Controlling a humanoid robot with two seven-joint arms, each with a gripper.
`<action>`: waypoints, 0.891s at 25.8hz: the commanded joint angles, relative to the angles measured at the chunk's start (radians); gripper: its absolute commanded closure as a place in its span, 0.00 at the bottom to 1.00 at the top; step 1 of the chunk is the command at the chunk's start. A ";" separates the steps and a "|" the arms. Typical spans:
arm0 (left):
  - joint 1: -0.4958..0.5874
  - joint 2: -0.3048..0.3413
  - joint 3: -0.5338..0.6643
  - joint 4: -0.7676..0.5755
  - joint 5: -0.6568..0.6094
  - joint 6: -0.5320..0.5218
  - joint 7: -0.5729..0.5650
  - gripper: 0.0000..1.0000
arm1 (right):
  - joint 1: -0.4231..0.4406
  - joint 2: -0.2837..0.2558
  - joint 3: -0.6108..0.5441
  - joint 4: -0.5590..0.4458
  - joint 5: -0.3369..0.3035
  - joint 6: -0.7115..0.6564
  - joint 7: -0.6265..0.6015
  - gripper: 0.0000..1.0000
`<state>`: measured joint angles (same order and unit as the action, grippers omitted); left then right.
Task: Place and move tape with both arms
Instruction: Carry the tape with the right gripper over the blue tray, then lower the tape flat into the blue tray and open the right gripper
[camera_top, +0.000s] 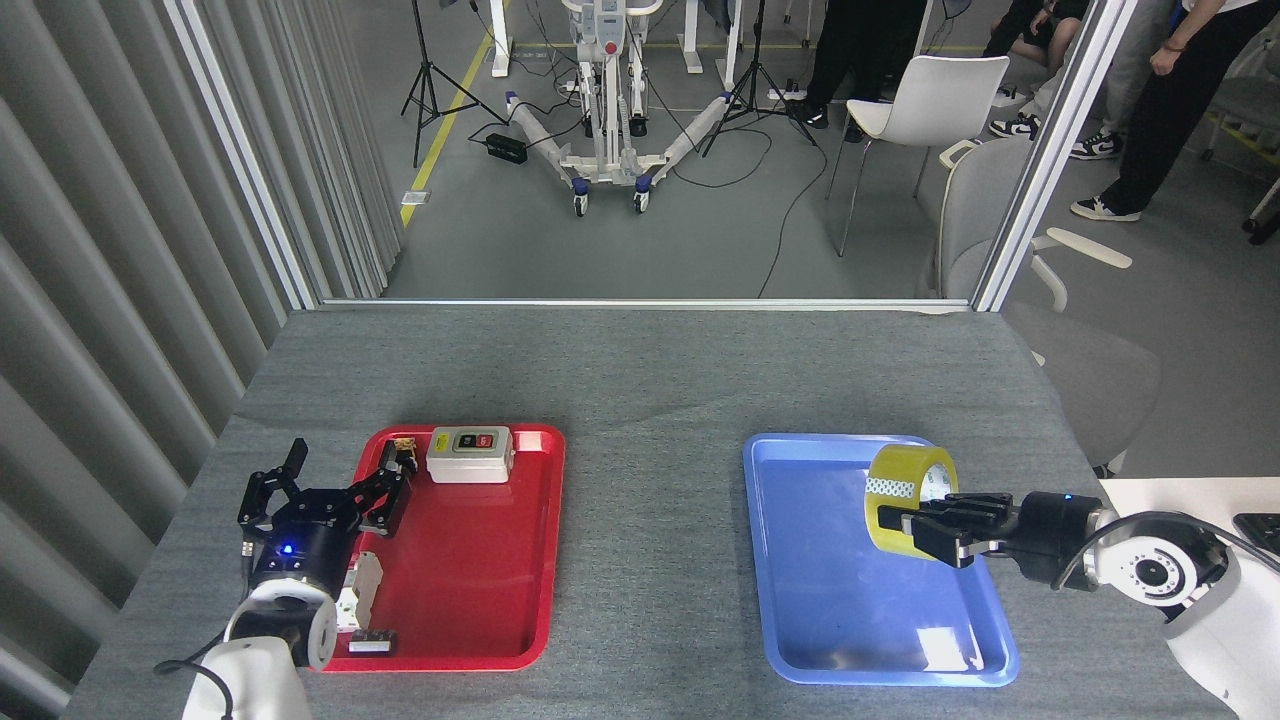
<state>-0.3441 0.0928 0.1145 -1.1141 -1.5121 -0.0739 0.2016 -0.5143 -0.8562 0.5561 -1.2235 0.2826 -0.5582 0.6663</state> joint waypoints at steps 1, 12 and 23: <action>0.062 -0.100 -0.001 -0.016 -0.048 0.115 0.006 0.00 | -0.096 -0.015 0.168 0.059 0.017 0.113 -0.044 1.00; 0.129 -0.100 0.010 -0.090 0.026 -0.080 -0.001 0.00 | -0.283 0.194 0.381 0.298 -0.003 0.520 -0.016 1.00; 0.137 -0.079 0.010 -0.101 0.050 -0.090 0.048 0.00 | -0.328 0.235 0.387 0.295 -0.031 0.733 0.127 1.00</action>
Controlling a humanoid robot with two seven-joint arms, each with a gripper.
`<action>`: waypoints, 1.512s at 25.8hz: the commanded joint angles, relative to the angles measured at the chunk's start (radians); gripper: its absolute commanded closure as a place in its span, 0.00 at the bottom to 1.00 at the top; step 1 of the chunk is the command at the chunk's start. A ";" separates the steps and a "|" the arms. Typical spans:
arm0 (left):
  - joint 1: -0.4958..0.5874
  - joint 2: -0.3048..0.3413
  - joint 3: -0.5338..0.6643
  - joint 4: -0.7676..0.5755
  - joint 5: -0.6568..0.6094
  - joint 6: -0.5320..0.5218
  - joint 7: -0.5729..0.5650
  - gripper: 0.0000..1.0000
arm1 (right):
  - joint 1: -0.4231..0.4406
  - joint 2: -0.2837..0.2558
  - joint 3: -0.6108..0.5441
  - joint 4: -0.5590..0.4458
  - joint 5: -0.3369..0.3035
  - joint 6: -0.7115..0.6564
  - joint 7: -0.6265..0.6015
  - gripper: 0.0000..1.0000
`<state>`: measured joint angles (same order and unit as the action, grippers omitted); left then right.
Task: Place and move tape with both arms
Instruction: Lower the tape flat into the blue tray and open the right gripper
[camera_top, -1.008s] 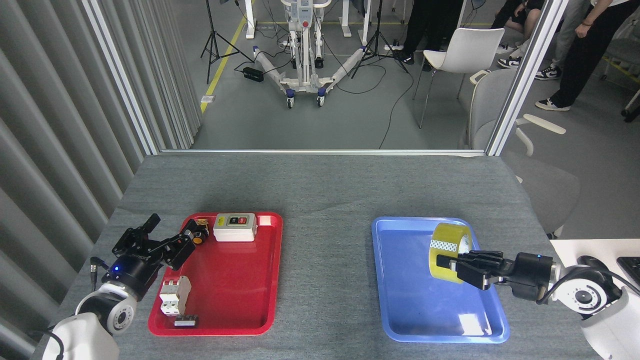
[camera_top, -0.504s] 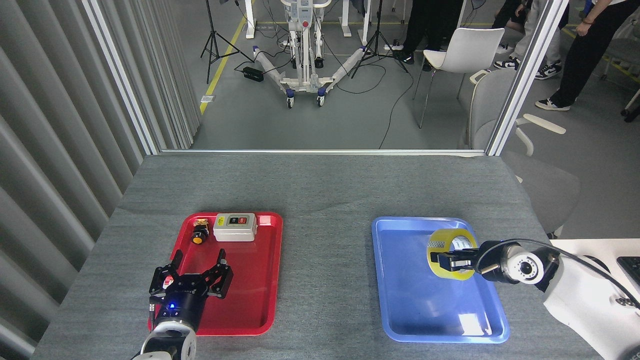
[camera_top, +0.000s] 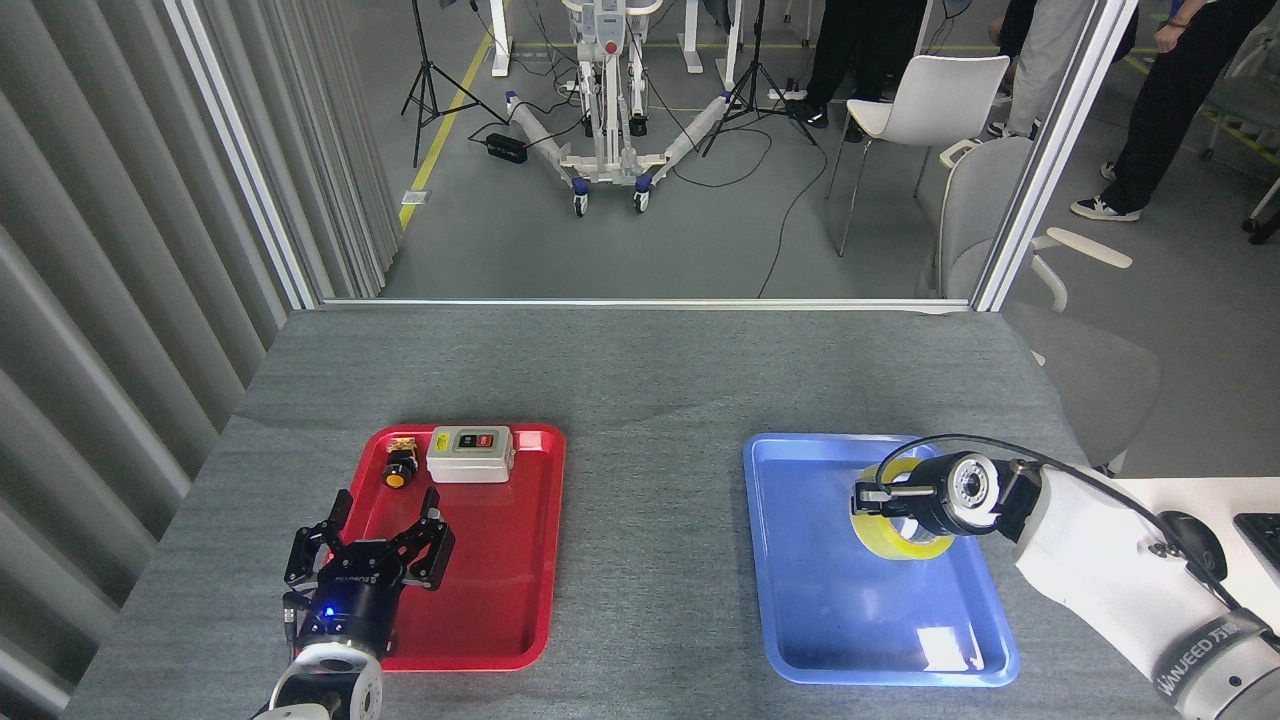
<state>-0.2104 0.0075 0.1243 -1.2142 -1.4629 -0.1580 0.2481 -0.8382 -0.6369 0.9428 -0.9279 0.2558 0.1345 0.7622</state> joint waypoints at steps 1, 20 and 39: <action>0.003 0.011 0.000 -0.001 0.001 -0.008 0.002 0.00 | -0.004 0.019 0.001 0.000 -0.012 0.048 0.036 1.00; -0.007 0.074 -0.005 0.054 0.024 -0.018 0.007 0.00 | 0.011 0.094 -0.016 0.072 -0.006 0.059 0.045 0.88; -0.037 0.152 -0.005 0.070 0.022 -0.017 0.007 0.00 | 0.021 0.097 -0.038 0.074 0.020 0.062 0.022 0.62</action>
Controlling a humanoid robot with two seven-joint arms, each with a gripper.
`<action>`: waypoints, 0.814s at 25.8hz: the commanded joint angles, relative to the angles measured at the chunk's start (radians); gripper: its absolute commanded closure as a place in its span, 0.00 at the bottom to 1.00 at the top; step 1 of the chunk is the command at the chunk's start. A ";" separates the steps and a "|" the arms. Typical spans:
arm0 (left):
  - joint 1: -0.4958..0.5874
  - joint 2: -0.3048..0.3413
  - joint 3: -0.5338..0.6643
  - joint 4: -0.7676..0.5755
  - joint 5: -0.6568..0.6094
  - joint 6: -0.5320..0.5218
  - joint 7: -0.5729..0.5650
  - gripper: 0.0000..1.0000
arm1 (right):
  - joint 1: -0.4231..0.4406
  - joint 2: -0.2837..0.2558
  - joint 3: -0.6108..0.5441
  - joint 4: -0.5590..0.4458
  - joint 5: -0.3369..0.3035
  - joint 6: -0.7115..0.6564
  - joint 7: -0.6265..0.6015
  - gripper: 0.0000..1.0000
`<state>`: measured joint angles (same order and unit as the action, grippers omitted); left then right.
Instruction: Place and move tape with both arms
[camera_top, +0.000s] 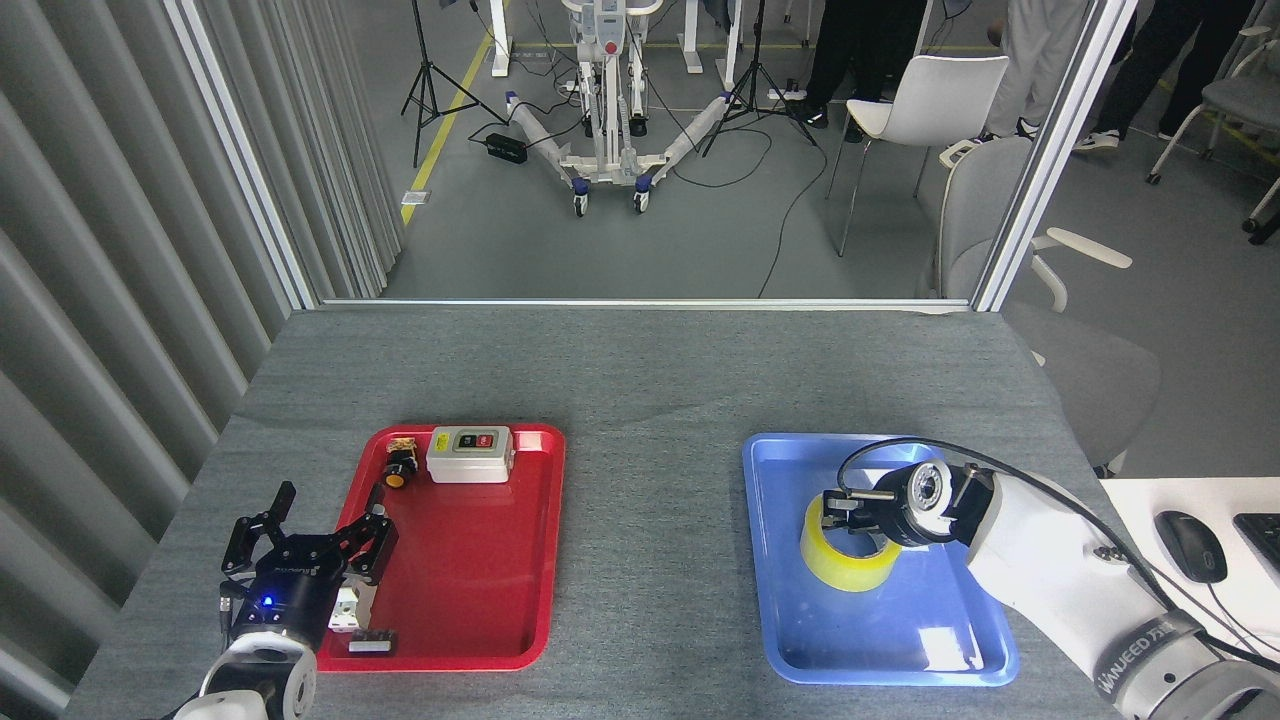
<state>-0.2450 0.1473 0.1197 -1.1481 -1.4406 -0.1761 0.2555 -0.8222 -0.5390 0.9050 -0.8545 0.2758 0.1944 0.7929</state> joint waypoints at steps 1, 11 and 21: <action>0.000 0.014 0.000 0.004 0.000 0.001 -0.001 0.00 | 0.008 -0.001 0.000 0.000 0.000 0.000 -0.009 0.62; -0.005 0.001 -0.003 0.008 0.002 0.004 -0.016 0.00 | 0.011 -0.002 -0.060 -0.002 0.017 -0.072 -0.087 0.33; 0.018 -0.002 0.000 -0.078 0.066 -0.003 -0.022 0.00 | 0.298 0.116 -0.782 -0.126 0.648 -0.412 -0.276 0.14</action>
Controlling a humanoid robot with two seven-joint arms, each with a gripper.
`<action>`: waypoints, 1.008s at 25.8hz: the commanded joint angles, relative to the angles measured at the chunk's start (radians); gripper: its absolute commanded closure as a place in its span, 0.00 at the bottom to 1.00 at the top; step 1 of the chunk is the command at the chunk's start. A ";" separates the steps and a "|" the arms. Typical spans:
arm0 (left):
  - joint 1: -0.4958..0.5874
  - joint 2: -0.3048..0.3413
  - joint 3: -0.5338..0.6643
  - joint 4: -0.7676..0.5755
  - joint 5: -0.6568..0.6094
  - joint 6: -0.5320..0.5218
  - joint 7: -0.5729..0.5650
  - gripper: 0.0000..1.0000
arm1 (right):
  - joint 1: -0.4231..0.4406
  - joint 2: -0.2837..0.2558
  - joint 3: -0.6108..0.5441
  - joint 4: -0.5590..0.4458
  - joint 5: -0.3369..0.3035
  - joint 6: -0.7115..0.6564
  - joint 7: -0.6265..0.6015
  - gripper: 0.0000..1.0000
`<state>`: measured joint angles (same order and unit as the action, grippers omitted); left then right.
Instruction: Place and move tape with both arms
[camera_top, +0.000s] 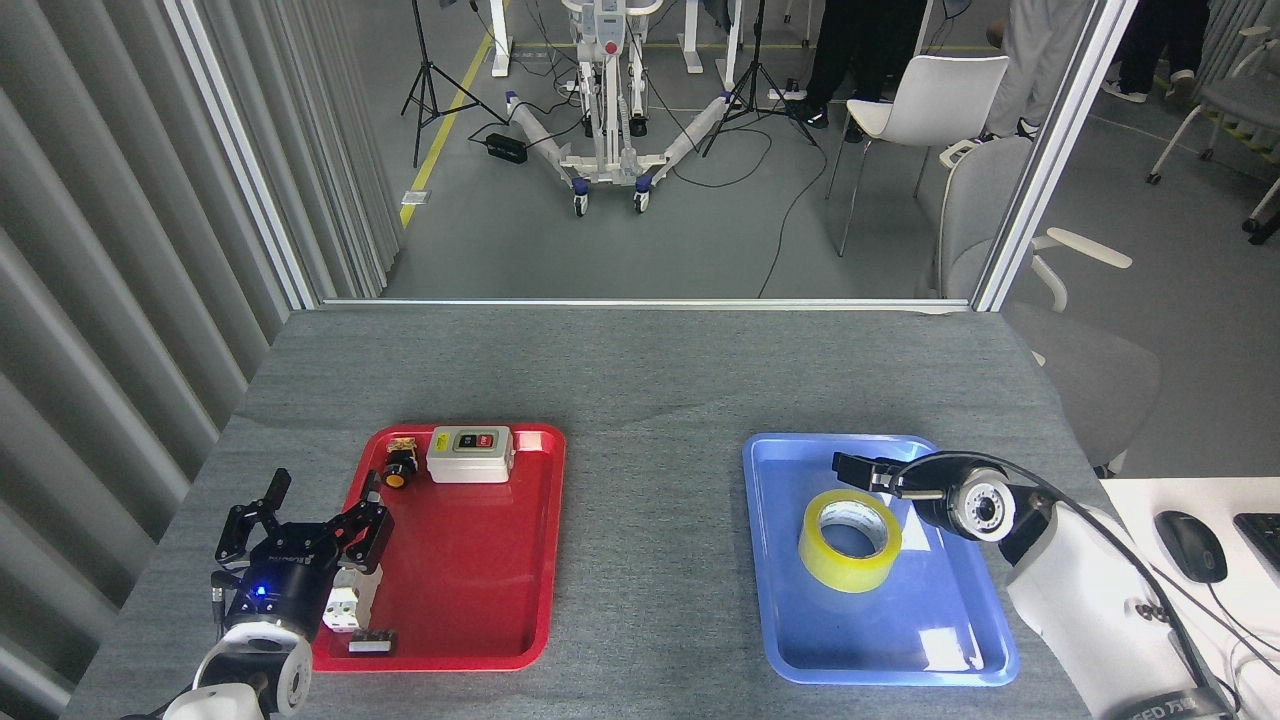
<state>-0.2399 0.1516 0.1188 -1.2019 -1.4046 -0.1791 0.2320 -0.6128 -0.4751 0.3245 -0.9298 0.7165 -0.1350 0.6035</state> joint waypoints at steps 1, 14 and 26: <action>0.013 -0.009 0.002 -0.025 0.045 -0.002 0.003 0.00 | 0.105 0.055 -0.225 -0.081 0.251 -0.101 -0.136 0.13; 0.160 -0.060 0.002 -0.176 0.069 -0.094 0.006 0.00 | 0.278 0.064 -0.286 -0.268 0.601 0.052 -0.712 0.02; 0.192 -0.098 -0.039 -0.260 0.001 -0.080 0.006 0.00 | 0.591 0.164 -0.418 -0.514 0.617 0.051 -0.596 0.01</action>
<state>-0.0481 0.0558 0.1000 -1.4455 -1.3988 -0.2457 0.2378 -0.0678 -0.3294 -0.0801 -1.4081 1.3324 -0.0840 -0.0083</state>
